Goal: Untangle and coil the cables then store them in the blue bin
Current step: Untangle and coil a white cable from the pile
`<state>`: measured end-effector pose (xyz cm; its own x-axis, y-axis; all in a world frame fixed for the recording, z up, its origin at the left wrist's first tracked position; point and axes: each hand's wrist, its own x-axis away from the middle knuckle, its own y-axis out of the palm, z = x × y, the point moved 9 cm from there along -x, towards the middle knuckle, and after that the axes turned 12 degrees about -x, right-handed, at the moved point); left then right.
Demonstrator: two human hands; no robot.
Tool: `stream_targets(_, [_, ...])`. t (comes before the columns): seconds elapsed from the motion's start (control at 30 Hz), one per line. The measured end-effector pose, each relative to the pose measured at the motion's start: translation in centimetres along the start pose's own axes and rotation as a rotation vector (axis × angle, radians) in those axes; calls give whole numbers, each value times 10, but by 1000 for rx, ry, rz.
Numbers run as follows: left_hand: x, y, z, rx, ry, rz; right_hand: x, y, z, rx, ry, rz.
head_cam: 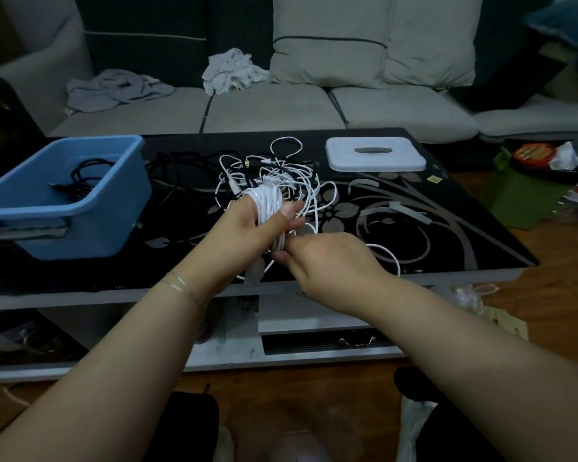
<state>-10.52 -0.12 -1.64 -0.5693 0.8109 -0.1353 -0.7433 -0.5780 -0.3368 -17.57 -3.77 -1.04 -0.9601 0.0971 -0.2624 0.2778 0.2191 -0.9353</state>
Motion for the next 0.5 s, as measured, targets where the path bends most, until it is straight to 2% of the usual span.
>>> stream_targets(0.13, [2, 4, 0, -4, -13, -94, 2, -2, -2, 20, -29, -6])
stream_targets(0.27, [2, 4, -1, -94, 12, -84, 4, -3, -5, 19, -49, -10])
stream_targets(0.5, [3, 3, -3, -100, -4, -83, 2, -2, -3, 22, -52, 17])
